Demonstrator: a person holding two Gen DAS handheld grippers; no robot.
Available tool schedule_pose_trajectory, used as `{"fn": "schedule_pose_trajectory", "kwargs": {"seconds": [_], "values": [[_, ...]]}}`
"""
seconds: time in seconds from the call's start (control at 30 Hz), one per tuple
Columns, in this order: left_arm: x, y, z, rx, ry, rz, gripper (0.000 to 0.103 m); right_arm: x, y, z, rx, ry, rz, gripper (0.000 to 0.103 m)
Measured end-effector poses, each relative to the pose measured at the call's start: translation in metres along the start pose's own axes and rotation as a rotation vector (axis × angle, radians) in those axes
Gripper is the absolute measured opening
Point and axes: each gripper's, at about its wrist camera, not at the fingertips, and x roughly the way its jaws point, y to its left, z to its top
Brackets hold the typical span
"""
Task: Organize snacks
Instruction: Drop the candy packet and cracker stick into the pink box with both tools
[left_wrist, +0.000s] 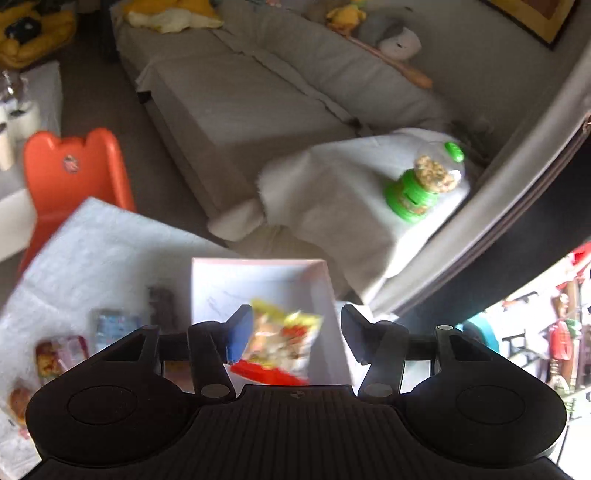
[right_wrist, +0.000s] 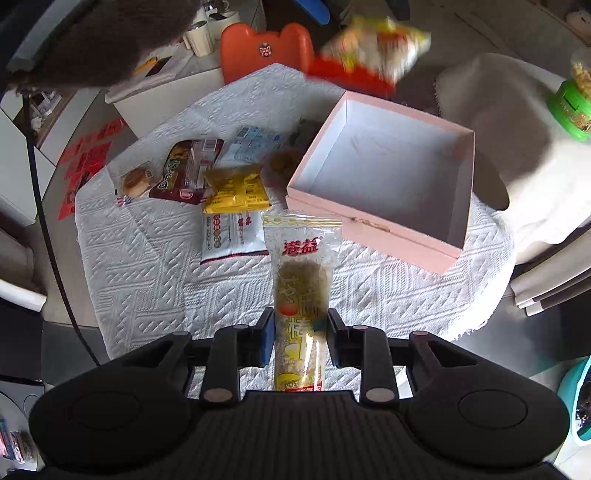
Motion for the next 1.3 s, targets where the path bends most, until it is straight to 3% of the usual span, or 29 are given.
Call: {"fn": "schedule_pose_trajectory", "kwargs": {"seconds": [0.23,0.37,0.5,0.57,0.63,0.73,0.9,1.07,1.3], "values": [[-0.030,0.027,0.013,-0.153,-0.053,-0.078,0.058,-0.019,-0.012,0.025,0.039,-0.048,-0.022,0.028],[-0.061,0.031,0.022,-0.140,-0.115,-0.048,0.058,-0.037,-0.017,0.044,0.069,-0.097,-0.035,0.028],[-0.072,0.042,0.015,-0.137,-0.118,0.002,0.058,-0.047,-0.022,0.084,0.065,-0.164,-0.126,0.028],[-0.068,0.053,0.007,-0.156,-0.099,0.041,0.058,-0.049,-0.029,0.106,0.071,-0.213,-0.146,0.034],[-0.062,0.065,-0.005,-0.174,-0.074,0.081,0.058,-0.048,-0.035,0.124,0.072,-0.218,-0.159,0.061],[-0.055,0.089,-0.029,-0.219,-0.031,0.102,0.058,-0.048,-0.034,0.135,0.028,-0.235,-0.175,0.063],[-0.052,0.141,-0.076,-0.253,0.041,0.163,0.058,-0.030,-0.016,0.134,-0.001,-0.179,-0.088,0.066],[-0.052,0.210,-0.118,-0.282,0.113,0.247,0.058,0.018,0.029,0.126,-0.023,-0.069,-0.035,0.067],[-0.037,0.319,-0.137,-0.280,0.200,0.309,0.058,0.081,0.088,0.120,0.059,0.039,0.005,0.067]]}}
